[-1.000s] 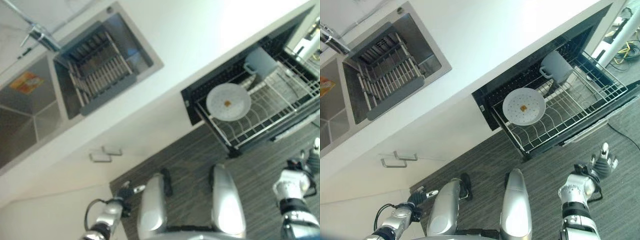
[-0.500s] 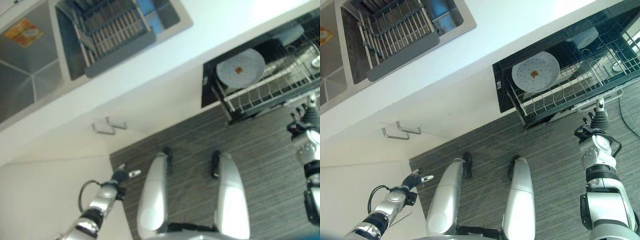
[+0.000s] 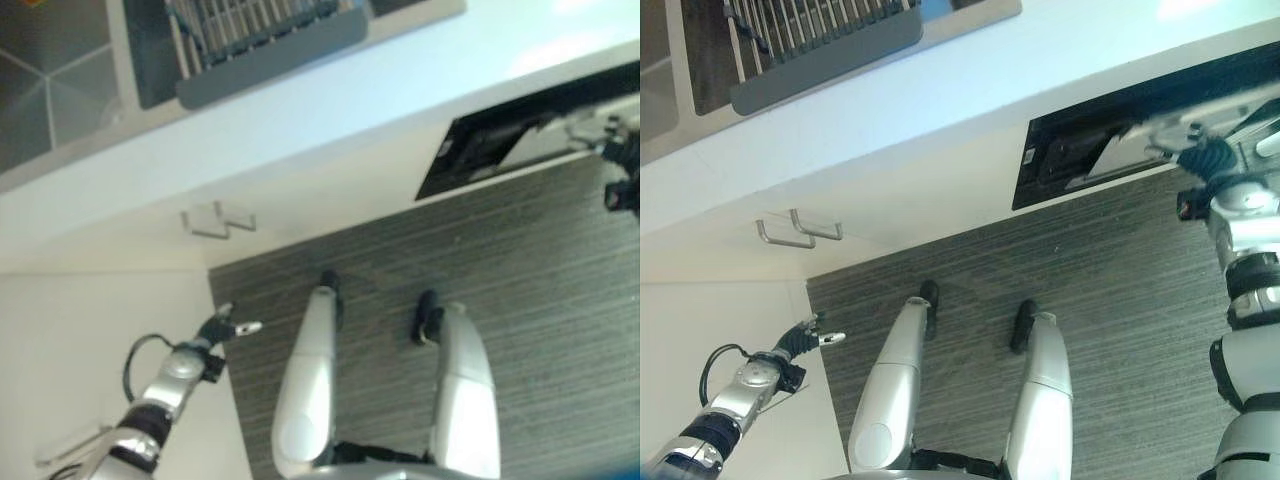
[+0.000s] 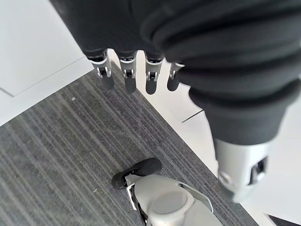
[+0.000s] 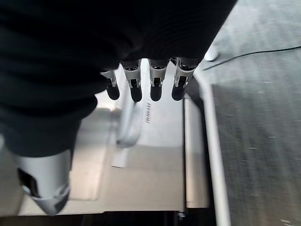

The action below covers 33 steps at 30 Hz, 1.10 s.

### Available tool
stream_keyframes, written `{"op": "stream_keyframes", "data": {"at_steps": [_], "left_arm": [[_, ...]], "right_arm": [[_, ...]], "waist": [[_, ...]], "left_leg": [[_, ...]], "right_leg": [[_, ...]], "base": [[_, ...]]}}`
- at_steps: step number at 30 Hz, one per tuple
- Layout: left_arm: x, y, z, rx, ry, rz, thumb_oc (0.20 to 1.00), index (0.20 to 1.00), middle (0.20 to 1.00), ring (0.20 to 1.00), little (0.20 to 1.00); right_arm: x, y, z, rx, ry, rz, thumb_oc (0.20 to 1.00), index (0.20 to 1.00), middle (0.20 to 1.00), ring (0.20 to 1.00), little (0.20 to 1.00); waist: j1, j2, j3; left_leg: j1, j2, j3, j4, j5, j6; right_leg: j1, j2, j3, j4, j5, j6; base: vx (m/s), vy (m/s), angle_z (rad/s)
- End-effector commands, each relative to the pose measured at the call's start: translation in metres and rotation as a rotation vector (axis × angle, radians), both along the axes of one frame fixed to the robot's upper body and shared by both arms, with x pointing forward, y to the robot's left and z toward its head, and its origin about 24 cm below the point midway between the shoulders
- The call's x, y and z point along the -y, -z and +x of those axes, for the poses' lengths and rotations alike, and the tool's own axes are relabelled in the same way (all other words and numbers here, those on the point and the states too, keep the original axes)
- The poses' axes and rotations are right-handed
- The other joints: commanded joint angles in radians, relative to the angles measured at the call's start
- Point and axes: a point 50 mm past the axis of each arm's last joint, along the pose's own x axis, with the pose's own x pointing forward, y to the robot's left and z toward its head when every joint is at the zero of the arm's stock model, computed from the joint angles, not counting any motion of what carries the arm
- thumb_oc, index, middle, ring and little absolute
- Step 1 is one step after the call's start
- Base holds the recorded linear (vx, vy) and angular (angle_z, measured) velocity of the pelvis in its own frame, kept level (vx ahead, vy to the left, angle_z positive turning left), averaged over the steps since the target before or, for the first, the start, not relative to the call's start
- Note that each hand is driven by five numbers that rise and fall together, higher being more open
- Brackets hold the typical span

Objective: Place the dishes in the dishwasher.

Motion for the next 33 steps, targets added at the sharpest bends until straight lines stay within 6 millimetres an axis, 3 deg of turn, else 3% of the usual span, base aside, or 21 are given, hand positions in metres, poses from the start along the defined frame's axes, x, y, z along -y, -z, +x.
{"op": "stream_keyframes", "data": {"at_steps": [1, 3, 11, 14, 18, 19, 22, 23, 24, 26, 27, 28, 33], "left_arm": [[-0.019, -0.005, -0.008, -0.009, -0.029, 0.037, 1.0, 1.0, 1.0, 1.0, 1.0], [-0.023, -0.005, -0.01, -0.02, -0.046, 0.028, 1.0, 1.0, 1.0, 1.0, 1.0], [-0.042, -0.014, -0.014, -0.022, -0.086, 0.063, 1.0, 1.0, 1.0, 1.0, 1.0], [-0.044, -0.014, -0.014, -0.024, -0.095, 0.063, 1.0, 1.0, 1.0, 1.0, 1.0], [-0.041, -0.007, -0.015, -0.04, -0.137, -0.014, 1.0, 1.0, 1.0, 1.0, 1.0], [-0.036, -0.002, -0.014, -0.053, -0.143, -0.072, 1.0, 1.0, 1.0, 1.0, 1.0], [-0.029, 0.005, -0.013, -0.07, -0.146, -0.119, 1.0, 1.0, 1.0, 1.0, 1.0], [-0.02, 0.012, -0.014, -0.098, -0.146, -0.158, 1.0, 1.0, 1.0, 1.0, 1.0], [-0.017, 0.015, -0.015, -0.107, -0.148, -0.176, 1.0, 1.0, 1.0, 1.0, 1.0], [-0.007, 0.024, -0.017, -0.121, -0.161, -0.245, 1.0, 1.0, 1.0, 1.0, 1.0], [-0.004, 0.027, -0.019, -0.127, -0.169, -0.263, 1.0, 1.0, 1.0, 1.0, 1.0], [-0.001, 0.031, -0.02, -0.133, -0.183, -0.284, 1.0, 1.0, 1.0, 1.0, 1.0], [0.006, 0.049, -0.04, -0.172, -0.25, -0.312, 1.0, 1.0, 1.0, 1.0, 1.0]], "right_arm": [[-0.028, -0.059, 0.003, 0.215, -0.127, -0.11, 1.0, 1.0, 1.0, 1.0, 1.0], [-0.027, -0.075, 0.001, 0.233, -0.103, -0.155, 1.0, 1.0, 1.0, 1.0, 1.0], [-0.031, -0.09, -0.001, 0.281, -0.072, -0.157, 1.0, 1.0, 1.0, 1.0, 1.0], [-0.027, -0.089, -0.002, 0.284, -0.065, -0.144, 1.0, 1.0, 1.0, 1.0, 1.0], [-0.023, -0.071, 0.002, 0.243, -0.06, -0.061, 1.0, 1.0, 1.0, 1.0, 1.0], [-0.027, -0.045, 0.009, 0.231, -0.078, 0.03, 1.0, 1.0, 1.0, 1.0, 1.0], [-0.035, -0.003, 0.014, 0.177, -0.111, 0.094, 1.0, 1.0, 1.0, 1.0, 1.0], [-0.043, 0.038, 0.013, 0.116, -0.135, 0.145, 1.0, 1.0, 1.0, 1.0, 1.0], [-0.045, 0.052, 0.011, 0.107, -0.128, 0.17, 1.0, 1.0, 1.0, 1.0, 1.0], [-0.054, 0.095, 0.002, 0.051, -0.134, 0.215, 1.0, 1.0, 1.0, 1.0, 1.0], [-0.056, 0.111, -0.002, 0.039, -0.129, 0.231, 1.0, 1.0, 1.0, 1.0, 1.0], [-0.06, 0.131, -0.009, 0.013, -0.127, 0.26, 1.0, 1.0, 1.0, 1.0, 1.0], [-0.069, 0.193, -0.044, -0.016, -0.052, 0.385, 1.0, 1.0, 1.0, 1.0, 1.0]], "waist": [[0.049, -0.026, -0.035], [0.06, -0.026, -0.035], [0.081, -0.065, -0.035], [0.081, -0.068, -0.035], [0.076, -0.067, -0.035], [0.07, -0.072, -0.035], [0.058, -0.081, -0.035], [0.037, -0.083, -0.035], [0.029, -0.081, -0.035], [0.002, -0.072, -0.035], [-0.009, -0.072, -0.036], [-0.023, -0.067, -0.045], [-0.07, -0.074, -0.087]], "left_leg": [[0.068, -0.049, 0.074, -0.087, -0.014, 0.109], [0.058, -0.05, 0.069, -0.091, -0.01, 0.111], [0.091, -0.039, 0.047, -0.18, 0.024, 0.102], [0.104, -0.037, 0.049, -0.183, 0.023, 0.1], [0.136, -0.03, 0.052, -0.234, 0.045, 0.093], [0.181, -0.022, 0.058, -0.289, 0.06, 0.087], [0.229, -0.017, 0.067, -0.335, 0.075, 0.085], [0.276, -0.016, 0.082, -0.377, 0.088, 0.082], [0.296, -0.017, 0.09, -0.396, 0.093, 0.081], [0.344, -0.014, 0.117, -0.453, 0.132, 0.083], [0.373, -0.018, 0.119, -0.463, 0.111, 0.077], [0.386, -0.012, 0.133, -0.49, 0.14, 0.08], [0.48, -0.001, 0.168, -0.573, 0.15, 0.068]], "right_leg": [[0.044, 0.015, 0.027, -0.018, 0.025, -0.005], [0.034, 0.017, 0.026, -0.021, 0.028, -0.004], [0.082, 0.04, 0.008, -0.111, 0.055, 0.005], [0.096, 0.035, 0.003, -0.115, 0.054, 0.006], [0.121, 0.041, 0.004, -0.158, 0.064, 0.01], [0.16, 0.045, 0.002, -0.209, 0.071, 0.015], [0.203, 0.049, 0.001, -0.255, 0.083, 0.021], [0.246, 0.051, 0.002, -0.3, 0.094, 0.026], [0.263, 0.052, 0.003, -0.318, 0.098, 0.029], [0.306, 0.053, -0.002, -0.381, 0.136, 0.029], [0.332, 0.051, 0.007, -0.386, 0.115, 0.04], [0.348, 0.051, 0.0, -0.423, 0.146, 0.035], [0.459, 0.058, -0.007, -0.544, 0.17, 0.041]], "base": [[-0.02, 0.048, 0.05], [0.0, 0.036, -0.02], [-0.02, -0.047, 0.02], [-0.01, -0.009, -0.02], [-0.08, 0.005, -0.01], [-0.12, 0.002, -0.03], [-0.07, 0.011, -0.07], [-0.05, 0.067, -0.12], [-0.04, 0.123, 0.01], [-0.05, 0.156, -0.06], [-0.06, 0.154, -0.19], [0.03, 0.113, -0.14], [0.05, 0.07, -0.06]]}}
